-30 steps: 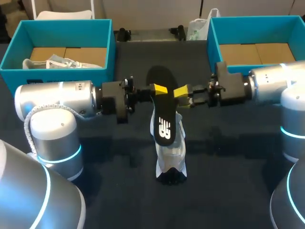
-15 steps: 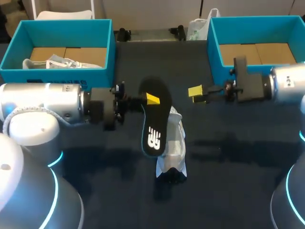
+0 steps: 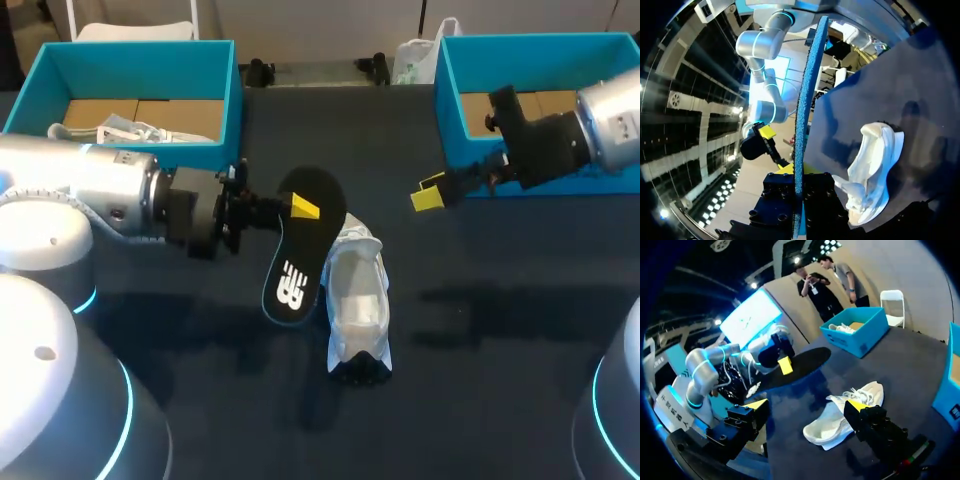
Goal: Take the shoe out of the shoebox, open the shoe tongue, remove and reinsert the insole, then place the shoe into the shoebox
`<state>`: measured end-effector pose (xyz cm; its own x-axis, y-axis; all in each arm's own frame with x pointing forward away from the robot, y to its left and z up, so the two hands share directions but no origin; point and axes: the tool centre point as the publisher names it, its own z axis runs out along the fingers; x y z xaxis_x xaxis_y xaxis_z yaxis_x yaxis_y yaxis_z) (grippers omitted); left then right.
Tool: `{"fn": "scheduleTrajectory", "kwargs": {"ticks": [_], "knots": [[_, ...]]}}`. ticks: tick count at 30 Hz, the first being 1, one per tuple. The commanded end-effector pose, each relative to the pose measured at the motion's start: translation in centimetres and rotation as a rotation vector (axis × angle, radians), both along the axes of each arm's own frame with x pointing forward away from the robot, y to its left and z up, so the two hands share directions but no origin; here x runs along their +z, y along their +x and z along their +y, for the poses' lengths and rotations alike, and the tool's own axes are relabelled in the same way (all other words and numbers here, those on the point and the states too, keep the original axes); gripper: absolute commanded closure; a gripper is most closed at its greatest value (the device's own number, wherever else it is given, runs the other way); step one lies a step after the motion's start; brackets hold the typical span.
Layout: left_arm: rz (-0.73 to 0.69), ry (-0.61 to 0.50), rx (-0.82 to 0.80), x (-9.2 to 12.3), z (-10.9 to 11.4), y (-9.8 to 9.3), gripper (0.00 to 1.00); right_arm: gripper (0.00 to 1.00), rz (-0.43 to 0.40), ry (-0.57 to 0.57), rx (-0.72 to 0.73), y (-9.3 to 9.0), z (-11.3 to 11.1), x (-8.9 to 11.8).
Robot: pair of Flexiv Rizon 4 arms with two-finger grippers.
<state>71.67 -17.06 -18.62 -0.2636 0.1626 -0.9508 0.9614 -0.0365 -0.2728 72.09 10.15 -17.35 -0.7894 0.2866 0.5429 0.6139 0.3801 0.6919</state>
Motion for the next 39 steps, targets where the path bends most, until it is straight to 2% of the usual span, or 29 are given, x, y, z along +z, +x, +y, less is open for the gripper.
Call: {"fn": "scheduleTrajectory", "kwargs": {"ticks": [1,4,5,6,16,17,20,25,30,39], "knots": [[0.051,0.015,0.035,0.5,-0.1,-2.3,1.0,0.0,-0.096,-0.155,0.124,-0.9,-0.9,-0.5],[0.13,0.035,0.047,0.7,0.3,-3.6,1.0,0.0,-0.179,-0.205,0.143,-1.6,-1.7,-1.5],[0.121,0.064,0.065,0.9,0.4,-4.2,1.0,0.0,-0.189,-0.261,0.173,-1.9,-2.0,-2.3],[0.083,0.078,0.082,1.2,0.5,-4.4,1.0,0.0,-0.169,-0.305,0.172,-1.9,-2.1,-2.9],[0.081,0.085,0.097,0.8,0.1,-4.8,1.0,0.0,-0.169,-0.305,0.172,-1.9,-2.1,-2.9],[0.131,0.08,0.1,0.6,-0.2,-5.3,1.0,0.0,-0.169,-0.305,0.172,-1.9,-2.1,-2.9],[0.226,0.067,0.07,0.3,0.2,-6.4,1.0,0.0,-0.221,-0.413,0.222,-2.9,-1.7,-4.1],[0.37,0.047,0.032,-0.3,0.5,-8.1,1.0,0.0,-0.288,-0.436,0.269,-4.2,-1.8,-6.9],[0.505,0.026,-0.004,-0.3,0.4,-9.7,1.0,0.0,-0.324,-0.464,0.245,-5.2,-2.0,-8.8],[0.494,0.031,-0.011,-0.1,0.3,-10.0,1.0,0.0,-0.318,-0.465,0.247,-5.4,-2.0,-9.0]]}}
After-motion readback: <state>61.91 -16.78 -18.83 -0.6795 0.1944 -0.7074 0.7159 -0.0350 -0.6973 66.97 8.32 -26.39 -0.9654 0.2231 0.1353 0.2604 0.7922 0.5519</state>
